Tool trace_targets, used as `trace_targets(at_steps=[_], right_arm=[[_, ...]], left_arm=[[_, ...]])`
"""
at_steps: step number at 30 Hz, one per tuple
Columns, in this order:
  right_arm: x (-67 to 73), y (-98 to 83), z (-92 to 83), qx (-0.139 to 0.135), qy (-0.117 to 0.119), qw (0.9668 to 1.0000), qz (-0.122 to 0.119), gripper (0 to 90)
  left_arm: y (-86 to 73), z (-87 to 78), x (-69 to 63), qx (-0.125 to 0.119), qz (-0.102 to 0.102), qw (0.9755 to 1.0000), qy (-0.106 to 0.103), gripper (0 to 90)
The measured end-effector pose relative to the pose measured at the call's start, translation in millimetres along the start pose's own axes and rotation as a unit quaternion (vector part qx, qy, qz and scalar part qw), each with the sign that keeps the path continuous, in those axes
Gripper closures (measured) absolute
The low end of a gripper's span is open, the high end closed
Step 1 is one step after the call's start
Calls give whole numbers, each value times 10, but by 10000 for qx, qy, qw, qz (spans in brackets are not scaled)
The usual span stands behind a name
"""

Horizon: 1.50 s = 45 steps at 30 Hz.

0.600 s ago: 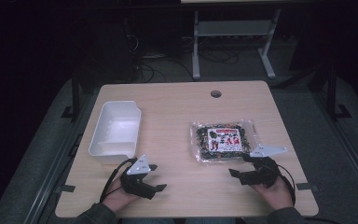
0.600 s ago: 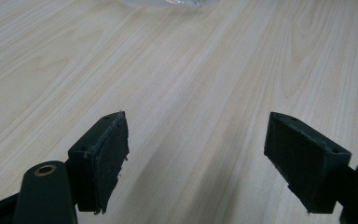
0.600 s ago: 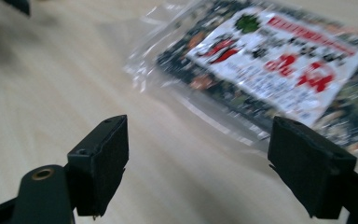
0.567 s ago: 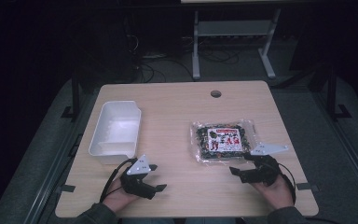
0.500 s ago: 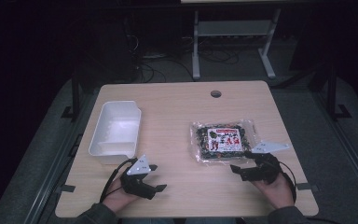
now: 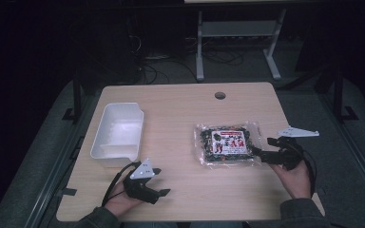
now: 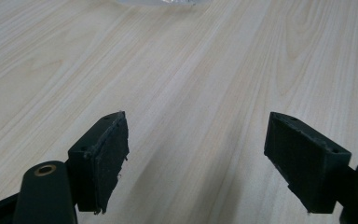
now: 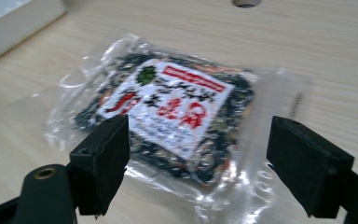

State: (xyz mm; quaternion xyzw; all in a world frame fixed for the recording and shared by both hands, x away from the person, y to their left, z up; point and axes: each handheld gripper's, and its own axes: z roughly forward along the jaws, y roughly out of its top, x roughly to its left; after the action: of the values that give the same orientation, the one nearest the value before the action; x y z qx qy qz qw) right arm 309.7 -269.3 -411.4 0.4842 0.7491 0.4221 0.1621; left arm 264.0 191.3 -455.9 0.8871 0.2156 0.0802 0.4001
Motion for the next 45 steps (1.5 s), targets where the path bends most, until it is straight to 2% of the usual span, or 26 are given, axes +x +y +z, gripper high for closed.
trace_targets(at_steps=[1, 5, 6, 11, 14, 15, 23, 29, 36, 43, 45], right_arm=[[-69, 9, -6, 1, -89, 9999, 98, 213], [-169, -5, -6, 44, -215, 9995, 244, 222], [-235, -41, -3, 137, -284, 9989, 337, 235], [-354, -149, -24, 403, -467, 9963, 596, 286], [-391, -200, -34, 478, -476, 9950, 737, 304], [-412, -253, -30, 596, -500, 9938, 790, 328], [-435, -398, -10, 876, -212, 9892, 1159, 433], [-445, -449, 23, 1028, -88, 9859, 1314, 492], [-430, -471, 68, 1115, -24, 9847, 1340, 551], [-440, -485, 91, 1086, -113, 9840, 1411, 605], [-452, -487, 83, 1073, -99, 9827, 1504, 608]], left_arm=[[0, 0, 0, -1, 1, 10000, 0, 213], [1, -2, 2, 3, 6, 10000, 9, 213], [0, 0, 2, 9, 4, 10000, 8, 213], [0, -9, -1, 20, 30, 10000, 13, 213], [-2, -9, 2, 14, 17, 10000, 11, 213], [-2, -10, 5, 23, 19, 10000, 4, 213], [-3, -21, 2, 13, 27, 10000, 4, 213], [-2, -23, 2, 13, 33, 10000, 1, 212], [-1, -18, -4, 14, 36, 10000, 2, 212], [2, -12, -9, 28, 58, 10000, -10, 212], [2, -11, -9, 29, 59, 10000, -13, 212]])
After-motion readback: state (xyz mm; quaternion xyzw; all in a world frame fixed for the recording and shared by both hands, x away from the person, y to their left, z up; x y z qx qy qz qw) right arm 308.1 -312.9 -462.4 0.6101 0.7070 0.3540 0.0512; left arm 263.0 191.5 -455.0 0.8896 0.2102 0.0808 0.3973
